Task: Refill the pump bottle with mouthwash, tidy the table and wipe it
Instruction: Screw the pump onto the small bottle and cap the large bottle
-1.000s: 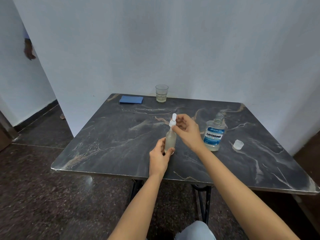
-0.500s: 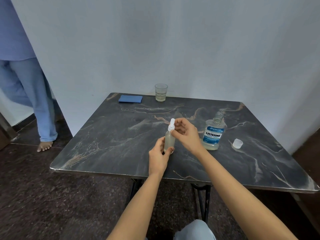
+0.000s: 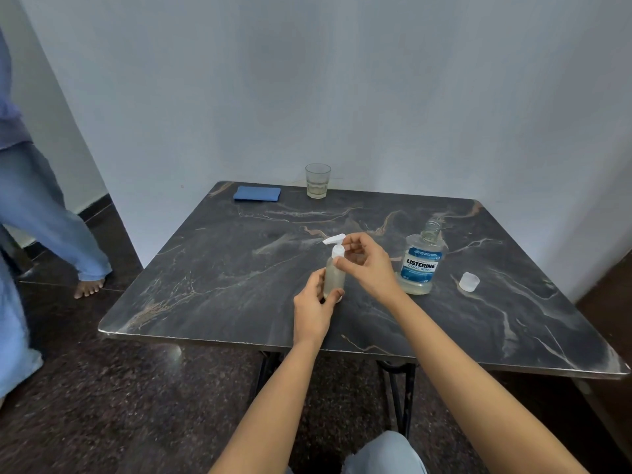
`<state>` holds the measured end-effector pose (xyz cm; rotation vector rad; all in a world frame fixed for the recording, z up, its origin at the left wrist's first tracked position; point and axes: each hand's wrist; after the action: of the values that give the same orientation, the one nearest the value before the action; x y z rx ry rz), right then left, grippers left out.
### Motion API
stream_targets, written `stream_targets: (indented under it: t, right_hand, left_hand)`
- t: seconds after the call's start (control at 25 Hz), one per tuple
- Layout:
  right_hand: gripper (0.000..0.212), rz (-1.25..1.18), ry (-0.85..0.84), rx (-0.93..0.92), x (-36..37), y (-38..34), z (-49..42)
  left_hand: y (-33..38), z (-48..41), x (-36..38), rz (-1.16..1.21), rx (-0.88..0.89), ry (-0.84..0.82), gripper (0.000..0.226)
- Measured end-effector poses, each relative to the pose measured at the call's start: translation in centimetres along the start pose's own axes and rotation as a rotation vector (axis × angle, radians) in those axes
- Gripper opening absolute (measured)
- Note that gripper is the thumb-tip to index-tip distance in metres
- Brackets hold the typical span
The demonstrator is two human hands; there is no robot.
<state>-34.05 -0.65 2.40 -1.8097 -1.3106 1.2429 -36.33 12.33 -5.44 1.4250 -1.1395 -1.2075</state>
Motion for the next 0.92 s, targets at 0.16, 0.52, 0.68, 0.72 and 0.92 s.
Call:
stream_targets:
  t: [0.16, 0.52, 0.68, 0.72, 0.92]
  right_hand:
    - [0.027, -0.043, -0.053, 0.036, 0.08, 0.91, -0.23]
    - [0.024, -0.136, -0.047, 0.064, 0.1, 0.64, -0.31]
    - [0.027, -0.219, -0.067, 0.061, -0.09, 0.15, -0.34]
    - [0.026, -0.216, -0.056, 0.048, -0.15, 0.15, -0.28]
    - [0.03, -0.226, -0.025, 0.081, -0.5, 0.41, -0.13]
  left_hand:
    - [0.18, 0.12, -0.05, 0.002, 0.002, -0.001, 0.038]
    - [0.39, 0.25, -0.1, -0.001, -0.002, -0.003, 0.039]
    - [0.34, 0.13, 0.01, -0.008, -0.001, 0.001, 0.041]
    - [0.28, 0.11, 0.02, -0.008, -0.002, 0.002, 0.041]
    - [-0.01, 0.0, 0.02, -0.013, -0.007, -0.001, 0.041]
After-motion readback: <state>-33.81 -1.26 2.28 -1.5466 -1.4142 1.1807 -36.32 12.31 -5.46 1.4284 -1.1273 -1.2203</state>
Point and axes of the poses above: each hand's wrist, its own z-axis away from the middle knuckle, its own x-axis out of the palm, y = z × x, and after that the axes turned 6 degrees about -x, right-handed
